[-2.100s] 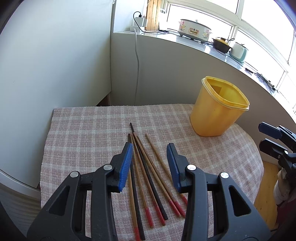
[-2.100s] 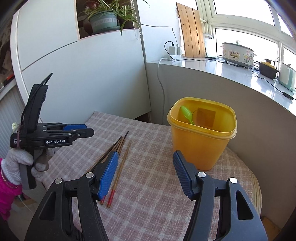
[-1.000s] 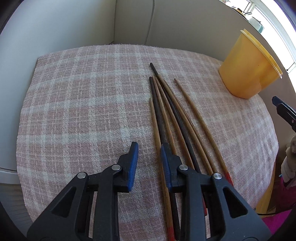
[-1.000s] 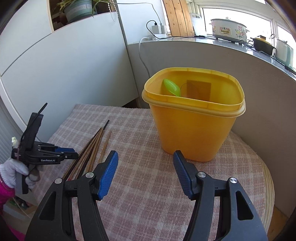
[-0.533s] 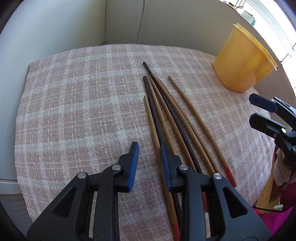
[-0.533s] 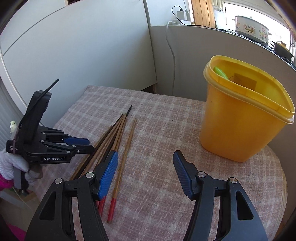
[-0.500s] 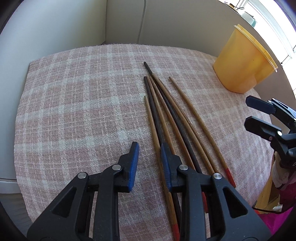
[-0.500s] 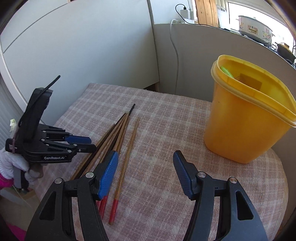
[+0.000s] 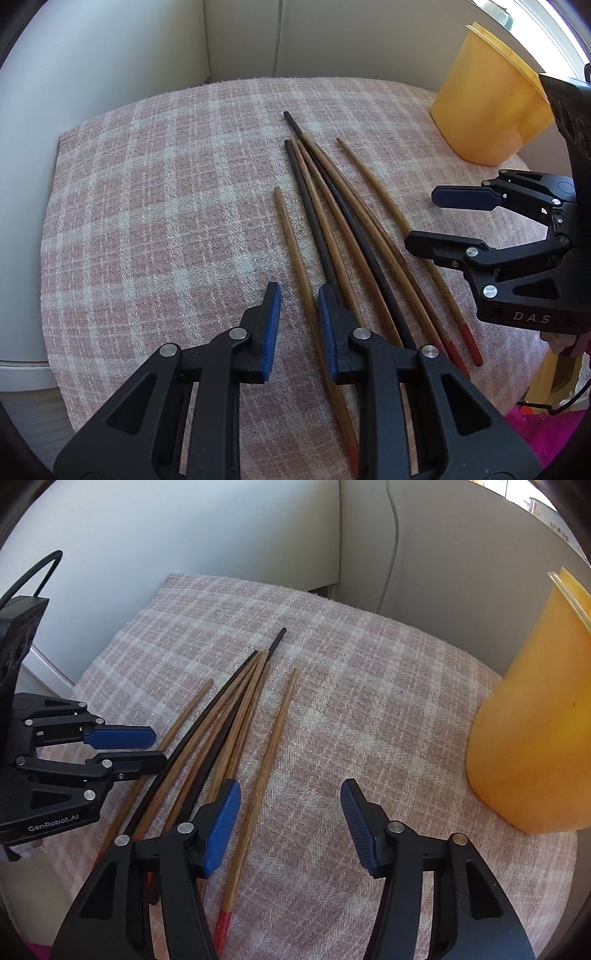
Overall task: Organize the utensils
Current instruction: 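Grasp a red-tipped wooden chopstick with the left gripper while the right gripper grasps another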
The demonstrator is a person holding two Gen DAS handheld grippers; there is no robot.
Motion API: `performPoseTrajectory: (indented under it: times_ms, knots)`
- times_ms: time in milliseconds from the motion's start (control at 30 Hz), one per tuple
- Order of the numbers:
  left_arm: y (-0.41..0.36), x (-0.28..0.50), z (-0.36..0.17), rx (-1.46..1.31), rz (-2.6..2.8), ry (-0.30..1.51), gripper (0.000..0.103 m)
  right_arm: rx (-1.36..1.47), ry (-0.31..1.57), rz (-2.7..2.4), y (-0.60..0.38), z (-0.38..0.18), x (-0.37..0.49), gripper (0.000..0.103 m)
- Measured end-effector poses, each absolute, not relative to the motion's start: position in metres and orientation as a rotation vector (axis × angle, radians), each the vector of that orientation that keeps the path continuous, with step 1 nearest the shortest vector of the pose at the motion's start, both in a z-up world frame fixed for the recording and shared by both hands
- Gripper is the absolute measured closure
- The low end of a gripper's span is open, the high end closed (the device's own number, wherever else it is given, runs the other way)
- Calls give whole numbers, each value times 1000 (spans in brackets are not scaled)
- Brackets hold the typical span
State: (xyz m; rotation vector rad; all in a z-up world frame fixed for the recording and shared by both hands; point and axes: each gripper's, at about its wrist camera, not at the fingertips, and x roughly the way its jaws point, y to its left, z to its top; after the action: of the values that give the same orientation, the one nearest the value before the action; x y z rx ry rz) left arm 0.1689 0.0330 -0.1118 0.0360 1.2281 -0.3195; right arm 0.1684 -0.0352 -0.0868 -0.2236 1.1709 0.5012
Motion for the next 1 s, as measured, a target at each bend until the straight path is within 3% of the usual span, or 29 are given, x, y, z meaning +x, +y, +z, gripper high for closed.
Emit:
performPoseTrajectory:
  times_ms: [267, 367, 533, 1000]
  knots:
    - [40, 182, -114, -7, -329, 1250, 93, -318, 1228, 500, -23, -96, 175, 57]
    - [38, 185, -115, -6, -324, 1249, 95, -334, 1248, 505, -20, -96, 178, 67]
    - [45, 185, -113, -70, -323, 1236, 97, -322, 1266, 529, -12, -95, 181, 93]
    - [107, 148, -79, -215, -286, 1043, 99, -137, 1213, 549, -29, -89, 176, 98]
